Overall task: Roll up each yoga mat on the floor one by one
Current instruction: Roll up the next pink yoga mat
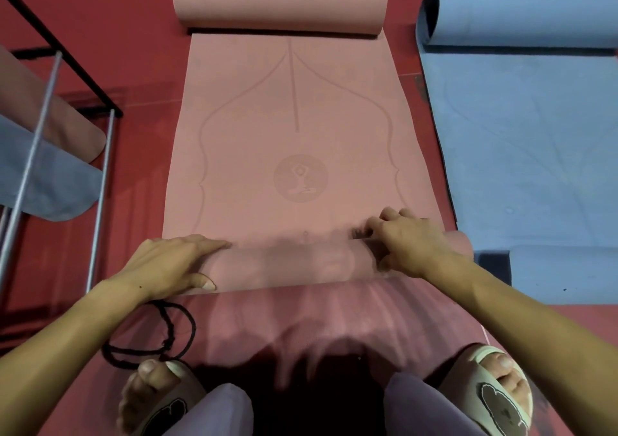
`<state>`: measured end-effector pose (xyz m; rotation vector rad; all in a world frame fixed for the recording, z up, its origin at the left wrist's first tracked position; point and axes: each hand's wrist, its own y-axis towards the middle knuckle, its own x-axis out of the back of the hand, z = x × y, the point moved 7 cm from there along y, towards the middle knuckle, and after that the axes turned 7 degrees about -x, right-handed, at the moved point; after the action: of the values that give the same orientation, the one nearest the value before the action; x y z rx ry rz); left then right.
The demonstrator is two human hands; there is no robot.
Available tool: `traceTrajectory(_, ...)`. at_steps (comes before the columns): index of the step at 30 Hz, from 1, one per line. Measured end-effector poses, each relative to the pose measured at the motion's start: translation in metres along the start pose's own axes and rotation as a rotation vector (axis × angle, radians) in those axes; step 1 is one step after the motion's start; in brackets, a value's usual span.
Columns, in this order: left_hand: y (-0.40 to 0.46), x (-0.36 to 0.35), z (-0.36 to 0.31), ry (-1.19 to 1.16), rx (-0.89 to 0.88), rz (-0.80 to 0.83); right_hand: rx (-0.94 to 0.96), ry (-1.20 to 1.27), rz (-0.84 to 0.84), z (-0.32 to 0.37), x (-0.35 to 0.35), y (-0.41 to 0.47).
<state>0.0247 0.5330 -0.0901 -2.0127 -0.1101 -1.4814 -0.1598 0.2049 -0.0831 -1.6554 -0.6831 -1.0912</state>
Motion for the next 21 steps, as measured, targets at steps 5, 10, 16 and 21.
traceTrajectory(5,-0.004,0.002,-0.003,0.023,-0.018,-0.073,0.0,0.03,-0.062,0.005,0.004,-0.004)
traceTrajectory(10,-0.01,0.004,-0.006,0.011,-0.039,-0.183,-0.016,0.102,-0.101,0.002,0.009,-0.003)
traceTrajectory(16,-0.008,0.007,-0.011,0.033,-0.038,-0.289,-0.053,0.135,-0.208,-0.002,0.009,-0.001)
traceTrajectory(21,-0.003,0.013,-0.01,0.034,0.044,-0.274,-0.056,0.159,-0.267,-0.003,0.01,0.005)
